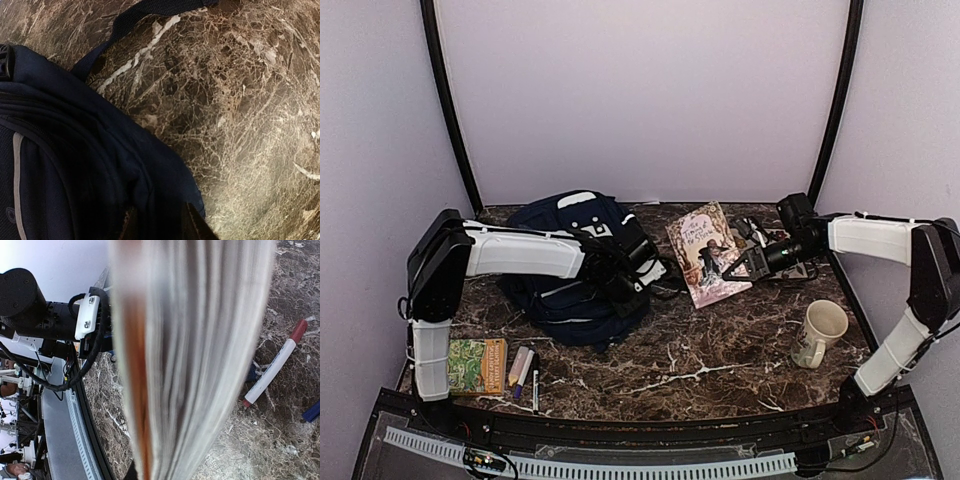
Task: Pack the student bag
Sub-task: Pick up the largest pocket of the bag from the student bag.
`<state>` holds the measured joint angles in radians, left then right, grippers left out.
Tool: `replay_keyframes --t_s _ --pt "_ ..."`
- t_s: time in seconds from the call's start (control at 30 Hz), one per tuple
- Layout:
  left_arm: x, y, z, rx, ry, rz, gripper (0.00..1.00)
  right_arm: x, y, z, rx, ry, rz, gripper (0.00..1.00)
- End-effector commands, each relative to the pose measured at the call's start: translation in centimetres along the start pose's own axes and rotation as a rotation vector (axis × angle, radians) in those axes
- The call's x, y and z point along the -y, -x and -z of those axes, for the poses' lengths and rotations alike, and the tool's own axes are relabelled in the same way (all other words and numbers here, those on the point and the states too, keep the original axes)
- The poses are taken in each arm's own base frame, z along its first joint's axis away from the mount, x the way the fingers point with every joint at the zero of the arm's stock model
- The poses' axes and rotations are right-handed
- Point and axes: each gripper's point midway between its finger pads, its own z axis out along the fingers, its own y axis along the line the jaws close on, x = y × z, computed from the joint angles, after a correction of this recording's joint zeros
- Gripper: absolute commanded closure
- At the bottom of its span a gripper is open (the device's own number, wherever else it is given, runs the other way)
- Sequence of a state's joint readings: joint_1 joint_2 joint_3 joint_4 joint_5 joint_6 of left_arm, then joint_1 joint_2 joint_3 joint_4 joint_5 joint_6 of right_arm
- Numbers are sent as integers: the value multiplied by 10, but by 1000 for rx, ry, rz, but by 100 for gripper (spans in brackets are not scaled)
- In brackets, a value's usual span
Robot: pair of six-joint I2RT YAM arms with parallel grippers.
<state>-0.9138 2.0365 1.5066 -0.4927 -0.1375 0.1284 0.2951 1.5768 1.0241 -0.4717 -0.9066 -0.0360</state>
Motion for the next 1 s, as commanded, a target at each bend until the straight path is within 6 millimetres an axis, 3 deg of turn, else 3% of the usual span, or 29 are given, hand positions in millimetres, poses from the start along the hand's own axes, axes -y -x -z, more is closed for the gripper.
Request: replay_keyframes --t_s 0.0,0.27,0.33,0.37,0.43,0.47,0.6,0.73,0.83,0.97 --pt "-22 -7 1 -60 138 2 67 -8 2 4 26 36 42 100" --pt "-50 -2 7 -64 301 14 93 -6 1 5 32 33 40 100" --pt "-56 -1 11 -63 339 7 94 -6 2 5 33 33 39 100" --pt "-56 1 12 -60 339 0 91 -6 1 5 30 33 36 100" --pt "-52 0 10 -65 314 -20 75 -6 2 5 32 33 38 100" --pt "-51 -2 9 -70 303 -27 73 -6 2 5 31 32 38 100" --pt "-47 -12 4 -105 286 -64 77 -5 2 5 32 27 37 100" --pt "-50 -19 6 -146 301 -96 98 -4 4 7 31 8 36 100" --pt "-61 -7 20 -120 353 -102 100 0 12 13 39 -41 44 100" --pt "-74 30 58 13 393 -51 100 -3 27 19 27 -48 25 100"
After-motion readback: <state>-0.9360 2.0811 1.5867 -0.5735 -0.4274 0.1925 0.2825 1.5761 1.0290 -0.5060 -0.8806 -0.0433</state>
